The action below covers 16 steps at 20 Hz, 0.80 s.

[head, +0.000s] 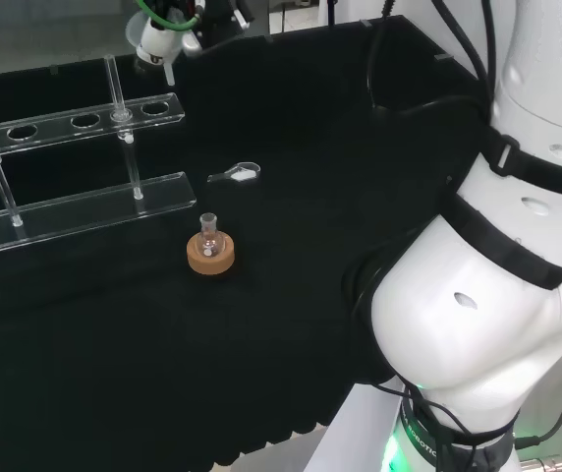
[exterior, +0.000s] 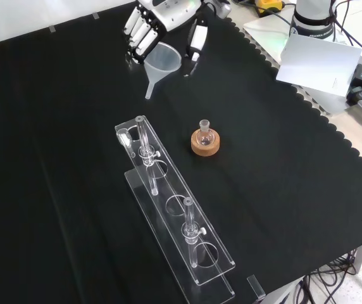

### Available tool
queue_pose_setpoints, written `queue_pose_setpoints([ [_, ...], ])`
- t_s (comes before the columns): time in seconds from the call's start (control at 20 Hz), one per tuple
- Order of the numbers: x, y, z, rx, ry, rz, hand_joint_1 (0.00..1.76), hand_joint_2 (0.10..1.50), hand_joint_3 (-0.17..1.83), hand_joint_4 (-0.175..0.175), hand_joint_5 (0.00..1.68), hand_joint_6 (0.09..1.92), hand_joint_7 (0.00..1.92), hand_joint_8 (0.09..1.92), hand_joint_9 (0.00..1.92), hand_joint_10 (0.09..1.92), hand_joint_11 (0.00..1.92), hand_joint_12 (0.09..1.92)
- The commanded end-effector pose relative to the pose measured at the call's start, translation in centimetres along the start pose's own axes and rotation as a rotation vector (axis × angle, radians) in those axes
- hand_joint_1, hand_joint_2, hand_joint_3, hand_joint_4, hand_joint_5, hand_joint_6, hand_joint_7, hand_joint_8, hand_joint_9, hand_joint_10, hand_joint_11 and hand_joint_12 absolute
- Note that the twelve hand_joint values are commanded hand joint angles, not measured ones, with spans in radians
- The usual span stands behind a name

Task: Place the funnel on the round-bottom flask.

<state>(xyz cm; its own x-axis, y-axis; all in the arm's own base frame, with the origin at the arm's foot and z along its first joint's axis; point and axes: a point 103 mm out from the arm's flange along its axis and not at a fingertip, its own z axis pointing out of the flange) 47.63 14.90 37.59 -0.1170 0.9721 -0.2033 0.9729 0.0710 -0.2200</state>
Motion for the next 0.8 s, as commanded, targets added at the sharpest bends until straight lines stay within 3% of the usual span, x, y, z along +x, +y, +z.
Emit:
queue_pose_setpoints([
  [0.05, 0.2, -5.5, 2.6, 0.065, 0.011, 0.055, 0.87, 1.07, -0.17, -0.009, 0.74, 0.59, 0.67, 0.67, 0.91, 0.46, 0.62, 1.3],
  [0.45, 0.3, -7.5, 6.1, 0.104, 0.05, 0.071, 0.87, 1.07, -0.17, -0.007, 0.74, 0.59, 0.67, 0.67, 0.91, 0.46, 0.63, 1.3],
  [0.8, 0.7, -7.8, 9.7, 0.153, 0.085, 0.053, 0.87, 1.08, -0.17, -0.007, 0.74, 0.6, 0.67, 0.67, 0.92, 0.46, 0.63, 1.3],
])
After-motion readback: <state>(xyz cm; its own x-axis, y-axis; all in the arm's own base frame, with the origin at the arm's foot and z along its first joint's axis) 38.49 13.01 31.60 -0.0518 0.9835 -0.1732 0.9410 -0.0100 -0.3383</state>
